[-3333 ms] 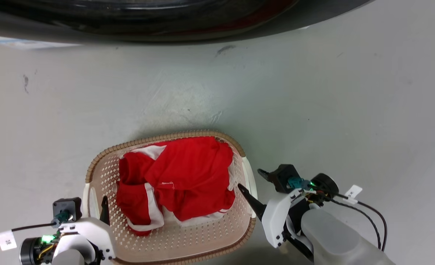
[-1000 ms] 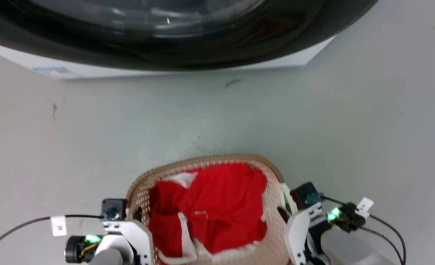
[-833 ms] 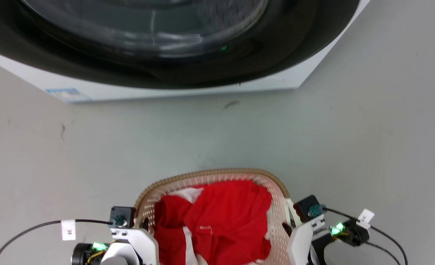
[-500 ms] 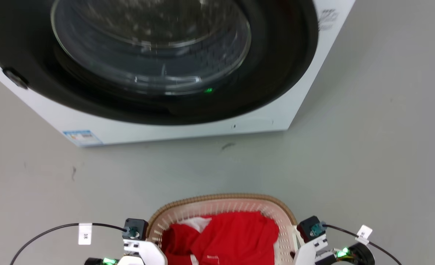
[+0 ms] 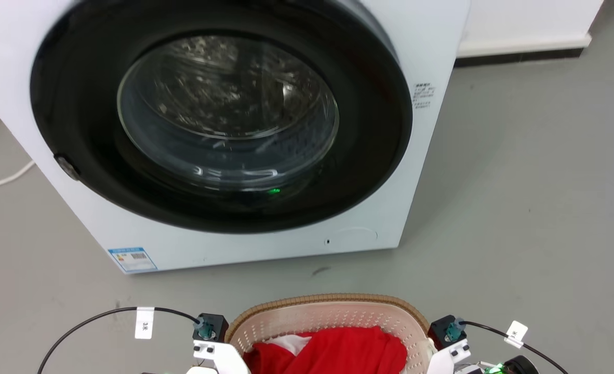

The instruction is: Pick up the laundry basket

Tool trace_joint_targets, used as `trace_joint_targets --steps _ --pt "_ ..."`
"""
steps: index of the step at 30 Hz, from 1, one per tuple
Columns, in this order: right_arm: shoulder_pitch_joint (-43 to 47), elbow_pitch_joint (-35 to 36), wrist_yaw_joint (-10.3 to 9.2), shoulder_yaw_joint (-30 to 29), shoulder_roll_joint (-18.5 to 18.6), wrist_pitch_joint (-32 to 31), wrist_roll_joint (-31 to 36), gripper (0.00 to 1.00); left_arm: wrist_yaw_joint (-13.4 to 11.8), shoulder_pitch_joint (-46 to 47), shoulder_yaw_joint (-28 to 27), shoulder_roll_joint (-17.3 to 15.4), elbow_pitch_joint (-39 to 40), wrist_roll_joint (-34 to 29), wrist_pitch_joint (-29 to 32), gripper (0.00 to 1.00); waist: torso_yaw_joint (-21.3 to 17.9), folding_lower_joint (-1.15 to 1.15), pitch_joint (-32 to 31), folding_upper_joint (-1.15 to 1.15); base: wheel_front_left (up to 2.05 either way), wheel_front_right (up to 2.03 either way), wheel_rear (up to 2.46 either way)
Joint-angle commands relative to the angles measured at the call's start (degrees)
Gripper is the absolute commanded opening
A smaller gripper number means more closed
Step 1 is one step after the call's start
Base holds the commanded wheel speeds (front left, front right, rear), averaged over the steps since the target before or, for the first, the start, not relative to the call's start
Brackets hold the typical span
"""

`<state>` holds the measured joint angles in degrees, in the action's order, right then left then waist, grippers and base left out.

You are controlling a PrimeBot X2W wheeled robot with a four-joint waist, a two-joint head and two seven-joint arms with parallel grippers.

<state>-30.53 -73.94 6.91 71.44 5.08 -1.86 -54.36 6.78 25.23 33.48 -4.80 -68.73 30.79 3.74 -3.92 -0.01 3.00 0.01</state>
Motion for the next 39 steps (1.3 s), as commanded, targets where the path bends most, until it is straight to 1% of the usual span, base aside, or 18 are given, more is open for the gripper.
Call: trace_joint_targets --steps 1,5,14,20,25,30,39 --pt "-0.8 1.6 1.06 0.5 -2.5 0.2 0.1 0.00 1.2 0.4 1.3 2.6 1.3 0.3 0.7 0.00 0.2 0.01 -1.3 -0.01 0.00 0.00 0.00" --pt "-2.0 1.7 1.00 0.6 -1.7 -1.5 -0.6 0.00 1.3 1.6 3.7 1.6 2.2 3.3 3.2 0.00 0.5 0.01 -2.3 -0.01 0.00 0.00 0.00" --pt "-3.4 3.3 0.93 1.0 0.1 -6.2 -1.9 0.00 1.3 4.0 8.8 0.3 3.2 9.9 11.9 0.00 1.3 0.01 -3.9 -0.01 0.00 0.00 0.00" --pt "-4.4 4.2 0.86 1.3 1.2 -7.6 -2.1 0.00 1.3 5.6 11.8 -0.9 3.8 13.5 15.7 0.00 1.8 0.01 -4.7 -0.01 0.00 0.00 0.00" --pt "-4.5 4.8 0.67 1.5 1.7 -9.2 -2.3 0.00 1.3 6.4 14.1 -1.5 3.7 15.7 17.9 0.00 2.1 0.01 -5.4 -0.01 0.00 0.00 0.00" --pt "-4.4 5.3 0.67 1.7 1.6 -10.8 -2.6 0.00 1.3 6.6 16.2 -1.5 3.5 17.9 19.9 0.00 2.2 0.01 -6.5 -0.01 0.00 0.00 0.00" --pt "-5.1 5.6 0.67 1.9 1.6 -12.5 -2.6 0.00 1.3 7.9 19.3 -1.4 2.8 20.7 21.4 0.00 2.4 0.01 -7.4 -0.01 0.00 0.00 0.00"
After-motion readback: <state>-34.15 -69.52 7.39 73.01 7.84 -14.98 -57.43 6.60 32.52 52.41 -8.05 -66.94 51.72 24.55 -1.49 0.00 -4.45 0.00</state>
